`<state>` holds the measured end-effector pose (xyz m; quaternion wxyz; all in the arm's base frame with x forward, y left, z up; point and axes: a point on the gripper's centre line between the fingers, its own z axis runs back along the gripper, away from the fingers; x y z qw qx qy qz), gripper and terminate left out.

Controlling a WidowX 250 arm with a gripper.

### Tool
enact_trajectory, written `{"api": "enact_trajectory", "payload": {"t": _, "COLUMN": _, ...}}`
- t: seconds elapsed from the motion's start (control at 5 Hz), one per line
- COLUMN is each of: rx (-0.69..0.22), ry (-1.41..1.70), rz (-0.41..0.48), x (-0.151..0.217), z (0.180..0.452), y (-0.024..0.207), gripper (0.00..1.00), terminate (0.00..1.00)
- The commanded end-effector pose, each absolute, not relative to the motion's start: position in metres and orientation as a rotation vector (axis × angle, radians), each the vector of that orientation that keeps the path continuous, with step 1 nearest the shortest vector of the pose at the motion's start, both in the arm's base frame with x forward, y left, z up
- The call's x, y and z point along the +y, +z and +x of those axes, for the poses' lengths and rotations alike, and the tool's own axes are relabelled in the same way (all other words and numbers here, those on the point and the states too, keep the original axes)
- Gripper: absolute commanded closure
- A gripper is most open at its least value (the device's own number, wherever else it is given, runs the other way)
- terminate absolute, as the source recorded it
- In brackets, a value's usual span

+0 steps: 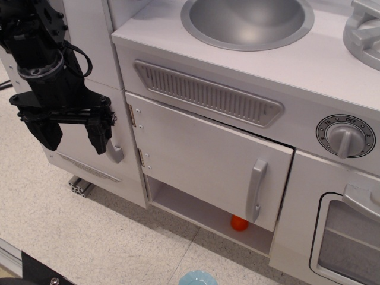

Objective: Open cabinet

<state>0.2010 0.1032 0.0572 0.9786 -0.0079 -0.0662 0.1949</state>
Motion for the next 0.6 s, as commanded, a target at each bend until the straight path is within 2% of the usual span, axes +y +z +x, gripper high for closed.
{"api": "enact_trajectory", "payload": {"t": 0.0, "rx": -0.133, "ry": 0.393, "rz": -0.016, "x": 0.103, "z": 0.201, "y": 0.057, "gripper": 0.00, "terminate": 0.00}}
{"api": "enact_trajectory", "payload": {"t": 0.2, "rx": -0.077, "ry": 0.362, "rz": -0.058, "x": 0.068, "z": 0.212, "y": 0.046, "gripper": 0.00, "terminate": 0.00}}
{"api": "enact_trajectory", "payload": {"t": 0.4, "rx": -0.068, "ry": 0.331, "rz": -0.095, "x": 0.027, "z": 0.229, "y": 0.035, "gripper": 0.00, "terminate": 0.00}}
